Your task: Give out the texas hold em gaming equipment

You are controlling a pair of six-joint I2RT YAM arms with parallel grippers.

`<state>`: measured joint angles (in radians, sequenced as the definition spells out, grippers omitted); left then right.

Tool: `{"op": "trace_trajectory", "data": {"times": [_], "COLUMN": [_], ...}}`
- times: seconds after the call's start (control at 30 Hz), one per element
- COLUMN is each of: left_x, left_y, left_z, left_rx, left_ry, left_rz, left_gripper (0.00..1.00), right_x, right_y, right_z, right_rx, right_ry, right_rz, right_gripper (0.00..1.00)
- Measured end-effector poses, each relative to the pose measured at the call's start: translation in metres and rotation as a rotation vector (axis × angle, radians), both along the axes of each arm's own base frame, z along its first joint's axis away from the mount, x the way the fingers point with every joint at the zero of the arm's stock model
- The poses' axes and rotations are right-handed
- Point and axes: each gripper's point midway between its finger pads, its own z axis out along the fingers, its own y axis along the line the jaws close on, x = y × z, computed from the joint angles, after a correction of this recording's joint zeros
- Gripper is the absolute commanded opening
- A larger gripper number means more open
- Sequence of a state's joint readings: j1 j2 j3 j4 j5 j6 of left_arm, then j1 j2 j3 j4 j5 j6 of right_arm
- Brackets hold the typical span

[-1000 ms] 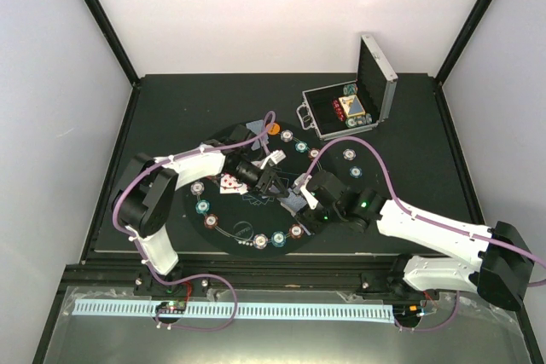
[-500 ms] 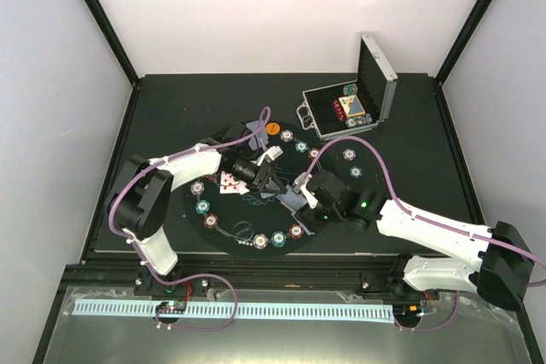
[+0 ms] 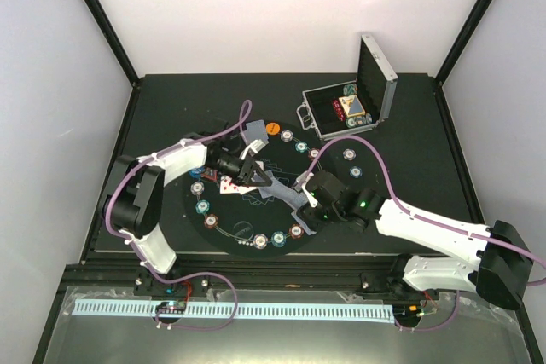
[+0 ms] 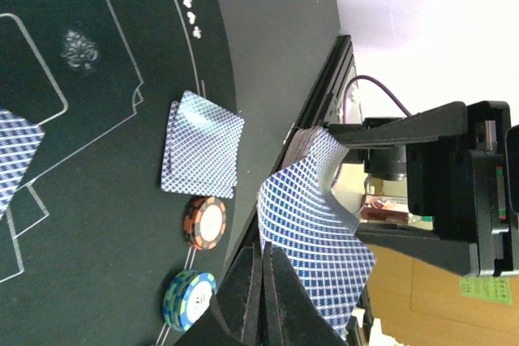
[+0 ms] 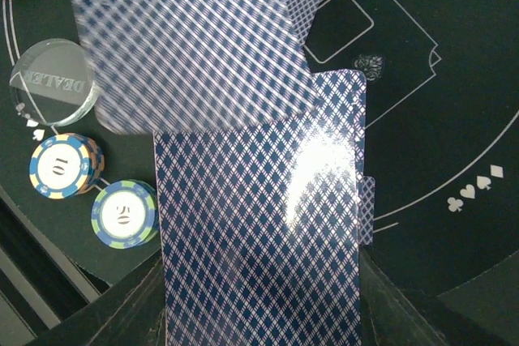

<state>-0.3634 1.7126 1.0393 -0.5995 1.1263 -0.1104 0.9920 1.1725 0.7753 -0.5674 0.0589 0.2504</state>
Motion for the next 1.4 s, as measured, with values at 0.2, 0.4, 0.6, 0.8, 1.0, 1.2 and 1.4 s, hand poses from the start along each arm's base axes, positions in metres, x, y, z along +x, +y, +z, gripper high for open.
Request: {"op": "trace_trajectory", "data": {"times": [0.2, 0.4, 0.6, 0.8, 1.0, 1.2, 1.4], "left_x": [0.006, 0.015, 0.029, 0.044, 0.036, 0.046, 0.057], "left_y": [0.017, 0.031, 0.038, 0.029, 0.003, -0.01, -0.017], "left_z": [-0.006, -0.014, -0.018, -0.035, -0.061, -0.076, -0.085], "left_rx": [0.035, 0.09, 0.17, 0.256, 0.3, 0.35, 0.431], "left_ry": [-0.003, -0.042, -0.144, -0.236, -0.254, -0.303, -0.39], "left_rz": [0.032, 0.056, 0.041, -0.059, -0.211, -0.266, -0.305], "left_gripper": [0.02, 0.02, 0.02, 0.02, 0.02, 0.02, 0.02], "right_x": [0.005, 0.017, 0.034, 0.041, 0.044, 0.046, 0.047], "right_y": [-0.004, -0.013, -0.028, -0.034, -0.034, -0.035, -0.035], "right_z": [0.0, 0.001, 0.0, -0.001, 0.0, -0.001, 0.0], "right_rx": [-0.005, -0.005, -0.007, -0.006, 0.004, 0.006, 0.012], "right_ry": [-0.012, -0.017, -0.02, -0.027, -0.034, -0.036, -0.039], "right_rz": [-0.042, -0.115, -0.202, -0.235, -0.243, -0.249, -0.252], "right_gripper": [0.55, 0.55, 0.55, 0.55, 0.55, 0.55, 0.55]}}
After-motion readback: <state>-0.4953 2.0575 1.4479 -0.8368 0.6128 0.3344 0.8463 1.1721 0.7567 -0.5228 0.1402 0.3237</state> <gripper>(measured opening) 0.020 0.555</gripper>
